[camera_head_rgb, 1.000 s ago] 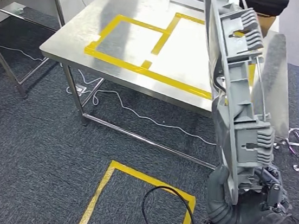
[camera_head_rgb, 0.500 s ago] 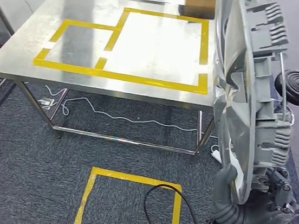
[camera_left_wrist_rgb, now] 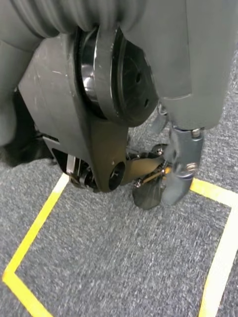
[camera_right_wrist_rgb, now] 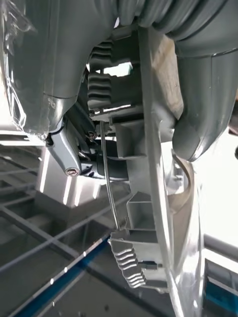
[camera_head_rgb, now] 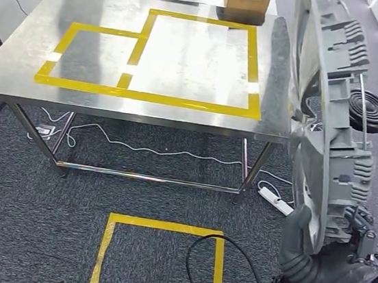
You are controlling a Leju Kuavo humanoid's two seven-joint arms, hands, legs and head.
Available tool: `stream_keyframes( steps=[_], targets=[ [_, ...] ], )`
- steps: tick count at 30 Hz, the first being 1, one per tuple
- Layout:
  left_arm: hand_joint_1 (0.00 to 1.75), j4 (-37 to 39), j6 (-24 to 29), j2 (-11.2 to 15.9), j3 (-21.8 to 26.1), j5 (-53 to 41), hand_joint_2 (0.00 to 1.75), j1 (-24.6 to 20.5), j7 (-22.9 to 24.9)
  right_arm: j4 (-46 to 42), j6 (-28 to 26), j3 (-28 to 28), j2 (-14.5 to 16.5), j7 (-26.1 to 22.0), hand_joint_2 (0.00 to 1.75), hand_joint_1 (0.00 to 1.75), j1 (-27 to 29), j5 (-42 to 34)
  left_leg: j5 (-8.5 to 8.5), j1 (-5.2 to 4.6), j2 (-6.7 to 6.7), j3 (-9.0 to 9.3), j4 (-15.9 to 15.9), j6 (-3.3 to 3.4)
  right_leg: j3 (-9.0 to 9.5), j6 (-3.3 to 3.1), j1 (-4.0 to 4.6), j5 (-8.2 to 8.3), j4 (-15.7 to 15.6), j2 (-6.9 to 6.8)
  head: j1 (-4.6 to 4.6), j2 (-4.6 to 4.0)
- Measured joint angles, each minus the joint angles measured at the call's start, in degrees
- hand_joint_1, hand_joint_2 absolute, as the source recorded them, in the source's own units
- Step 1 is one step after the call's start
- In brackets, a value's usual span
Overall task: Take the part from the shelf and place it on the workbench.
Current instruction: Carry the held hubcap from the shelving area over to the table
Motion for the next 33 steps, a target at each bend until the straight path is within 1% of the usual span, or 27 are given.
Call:
stream_keyframes(
  steps=[1, 2, 3, 4, 5, 6, 7, 10, 11, 12, 13, 15, 16, 17, 18, 20, 21, 22, 23, 25, 26, 27, 28, 30, 31, 32, 33],
  targets=[
    [0.00, 0.00, 0.00, 0.01, 0.00, 0.10, 1.75, 0.03, 0.05, 0.23, 0.00, -0.49, 0.08, 0.04, 1.75, 1.75, 0.08, -0.21, -0.02, 0.00, 0.13, 0.02, 0.01, 0.00, -0.75, 0.04, -0.01, -0.18, 1.56, -0.10, 0.01, 0.00],
    [0.00, 0.00, 0.00, 0.02, 0.00, 0.29, 1.75, 0.03, 0.03, 0.40, 0.00, -0.82, 0.15, -0.08, 1.75, 1.75, 0.15, -0.55, -0.04, 0.00, 0.21, 0.07, 0.02, -0.03, -0.36, 0.02, -0.03, 0.77, 0.79, -0.14, 0.00, 0.00],
    [0.00, 0.00, 0.01, 0.02, 0.01, 0.50, 1.75, 0.03, -0.01, 0.50, 0.00, -1.03, 0.21, -0.20, 1.75, 1.75, 0.20, -0.88, -0.10, 0.01, 0.25, 0.17, 0.03, -0.11, 1.12, -0.03, -0.04, 2.51, -2.06, -0.23, 0.00, 0.00],
    [0.00, 0.00, 0.01, 0.01, 0.02, 0.88, 1.75, 0.02, -0.03, 0.53, 0.00, -1.10, 0.25, -0.31, 1.75, 1.75, 0.22, -1.12, -0.18, 0.00, 0.27, 0.30, 0.04, -0.25, 3.26, -0.11, -0.05, 4.44, -6.10, -0.53, 0.01, 0.00],
    [0.00, 0.00, -0.04, 0.00, 0.08, 1.44, 1.75, 0.00, 0.05, 0.56, 0.00, -1.13, 0.27, -0.40, 1.75, 1.75, 0.24, -1.28, -0.31, -0.13, 0.27, 0.38, 0.12, -0.45, 5.33, -0.20, 0.01, 5.77, -9.98, -0.84, 0.01, 0.00],
    [0.00, 0.00, -0.20, 0.01, 0.27, 2.11, 1.75, -0.01, 0.21, 0.62, 0.00, -1.13, 0.30, -0.48, 1.75, 1.75, 0.24, -1.34, -0.37, -0.25, 0.27, 0.42, 0.16, -0.71, 6.81, -0.41, 0.05, 6.54, -12.76, -1.06, -0.03, 0.00],
    [0.00, 0.00, -0.45, 0.01, 0.60, 2.83, 1.75, -0.01, 0.39, 0.70, 0.00, -1.13, 0.32, -0.54, 1.75, 1.75, 0.25, -1.33, -0.36, -0.38, 0.29, 0.42, 0.16, -1.00, 7.52, -0.67, 0.11, 6.72, -14.19, -1.17, -0.06, 0.00],
    [0.00, 0.00, -0.96, 0.03, 1.57, 3.90, 1.75, -0.06, 1.10, 0.89, 0.00, -1.21, 0.42, -0.59, 1.75, 1.75, 0.31, -1.21, -0.27, -0.39, 0.52, 0.38, -0.06, -1.90, 7.45, -1.75, 0.14, 6.90, -14.66, -0.70, -0.10, 0.00],
    [0.00, 0.00, -0.90, 0.03, 1.67, 3.85, 1.75, -0.09, 1.38, 0.91, 0.00, -1.24, 0.45, -0.60, 1.75, 1.75, 0.31, -1.16, -0.81, -0.37, 0.56, 0.08, 0.53, -2.23, 7.44, -2.07, 0.04, 7.03, -14.78, -0.60, -0.15, 0.00],
    [0.00, 0.00, -0.81, 0.03, 1.69, 3.73, 1.75, -0.11, 1.61, 0.93, 0.00, -1.27, 0.48, -0.60, 1.75, 1.75, 0.31, -1.11, -1.79, -0.36, 0.54, -0.57, 1.88, -2.53, 7.46, -2.41, -0.09, 7.14, -14.91, -0.54, -0.21, 0.00],
    [0.00, 0.00, -0.80, 0.04, 1.70, 3.50, 1.75, -0.11, 1.67, 0.96, 0.00, -1.32, 0.49, -0.61, 1.75, 1.75, 0.31, -1.06, -3.42, -0.35, 0.49, -1.94, 4.70, -2.79, 7.46, -2.64, -0.18, 7.19, -14.96, -0.49, -0.29, 0.01],
    [0.00, 0.00, -1.17, 0.08, 1.69, 2.91, 1.75, -0.05, 1.13, 1.04, 0.00, -1.53, 0.52, -0.61, 1.75, 1.75, 0.36, -0.87, -6.71, -0.34, 0.44, -5.68, 12.13, -3.08, 7.39, -2.92, -0.21, 7.18, -14.96, -0.37, -0.37, 0.01],
    [0.00, 0.00, -1.50, 0.10, 1.68, 2.59, 1.75, -0.02, 0.65, 1.07, 0.00, -1.68, 0.54, -0.61, 1.75, 1.75, 0.40, -0.74, -7.43, -0.33, 0.44, -7.16, 14.91, -3.13, 7.38, -2.95, -0.21, 7.17, -14.95, -0.27, -0.38, 0.01],
    [0.00, 0.00, -1.86, 0.12, 1.65, 2.39, 1.75, 0.00, 0.14, 1.08, 0.00, -1.82, 0.55, -0.61, 1.75, 1.75, 0.44, -0.61, -6.95, -0.33, 0.44, -7.60, 15.56, -3.10, 7.39, -2.95, -0.21, 7.17, -14.95, -0.14, -0.38, 0.00],
    [0.00, 0.00, -2.24, 0.13, 1.62, 2.26, 1.75, 0.01, -0.32, 1.08, 0.00, -1.91, 0.57, -0.61, 1.75, 1.75, 0.46, -0.49, -5.47, -0.33, 0.43, -6.92, 14.03, -3.00, 7.43, -2.93, -0.21, 7.18, -14.95, 0.01, -0.38, 0.00],
    [0.00, 0.00, -3.01, 0.13, 1.58, 2.23, 1.75, -0.02, -0.96, 1.05, 0.00, -2.00, 0.58, -0.61, 1.75, 1.75, 0.48, -0.31, -1.62, -0.34, 0.26, -3.41, 7.10, -2.65, 7.50, -2.73, -0.15, 7.17, -14.90, 0.33, -0.39, 0.00],
    [0.00, 0.00, -3.49, 0.10, 1.56, 2.23, 1.75, -0.05, -1.25, 1.01, 0.00, -2.02, 0.59, -0.61, 1.75, 1.75, 0.49, -0.16, -0.46, -0.31, 0.13, -1.67, 3.63, -2.42, 7.41, -2.52, -0.04, 7.15, -14.77, 0.52, -0.42, 0.00],
    [0.00, 0.00, -4.05, 0.08, 1.52, 2.22, 1.75, -0.07, -1.53, 0.94, 0.00, -2.05, 0.59, -0.62, 1.75, 1.75, 0.51, 0.07, 0.08, -0.32, 0.01, -0.57, 1.32, -2.19, 7.30, -2.26, 0.06, 7.16, -14.72, 0.66, -0.40, 0.00],
    [0.00, 0.00, -4.62, 0.05, 1.48, 2.16, 1.75, -0.08, -1.79, 0.87, 0.00, -2.08, 0.59, -0.63, 1.75, 1.75, 0.52, 0.33, 0.10, -0.36, -0.09, -0.07, 0.14, -1.93, 7.19, -1.94, 0.14, 7.21, -14.73, 0.76, -0.44, 0.00],
    [0.00, 0.00, -5.49, 0.00, 1.40, 1.99, 1.75, -0.03, -2.16, 0.74, 0.00, -2.16, 0.59, -0.65, 1.75, 1.75, 0.56, 0.79, 0.15, -0.36, -0.05, -0.05, -0.25, -1.30, 7.05, -1.36, 0.08, 7.28, -14.87, 0.78, -0.45, 0.00],
    [0.00, 0.00, -5.74, -0.02, 1.37, 1.91, 1.75, -0.02, -2.30, 0.71, 0.00, -2.22, 0.59, -0.66, 1.75, 1.75, 0.58, 0.91, 0.20, -0.29, -0.03, -0.01, -0.34, -0.96, 6.85, -1.06, 0.04, 6.92, -14.46, 0.64, -0.41, 0.00],
    [0.00, 0.00, -5.88, -0.05, 1.34, 1.84, 1.75, -0.02, -2.45, 0.69, 0.00, -2.28, 0.59, -0.66, 1.75, 1.75, 0.59, 1.00, 0.20, -0.18, 0.00, 0.03, -0.43, -0.62, 6.19, -0.78, 0.01, 5.97, -12.99, 0.44, -0.21, 0.00],
    [0.00, 0.00, -6.10, -0.08, 1.31, 1.75, 1.75, -0.02, -2.68, 0.67, 0.00, -2.33, 0.59, -0.66, 1.75, 1.75, 0.60, 1.11, 0.00, -0.08, 0.00, 0.09, -0.49, -0.27, 4.93, -0.55, -0.01, 4.53, -10.29, 0.22, -0.09, 0.00],
    [0.00, 0.00, -6.86, -0.08, 1.27, 1.65, 1.75, 0.07, -3.21, 0.67, 0.00, -2.41, 0.59, -0.66, 1.75, 1.75, 0.61, 1.45, -0.65, -0.08, -0.02, 0.27, -0.52, 0.13, 1.18, -0.25, -0.05, 1.27, -2.42, -0.04, 0.20, 0.00],
    [0.00, 0.00, -7.47, -0.07, 1.27, 1.70, 1.75, 0.13, -3.44, 0.67, 0.00, -2.45, 0.59, -0.66, 1.75, 1.75, 0.62, 1.62, -0.99, -0.08, -0.01, 0.51, -0.52, 0.19, -0.47, -0.17, -0.07, 0.57, 0.70, -0.06, 0.21, 0.00],
    [0.00, 0.00, -8.03, -0.06, 1.27, 1.78, 1.75, 0.19, -3.58, 0.67, 0.00, -2.47, 0.59, -0.66, 1.75, 1.75, 0.63, 1.77, -1.25, -0.07, 0.01, 0.88, -0.52, 0.13, -1.21, -0.10, -0.11, 0.93, 1.93, -0.10, 0.25, 0.00],
    [0.00, 0.00, -8.49, -0.06, 1.27, 1.86, 1.75, 0.22, -3.66, 0.67, 0.00, -2.50, 0.59, -0.66, 1.75, 1.75, 0.63, 1.86, -1.54, -0.03, 0.05, 1.37, -0.52, 0.04, -0.85, -0.05, -0.18, 2.29, 0.95, -0.16, 0.26, 0.00]
  ],
)
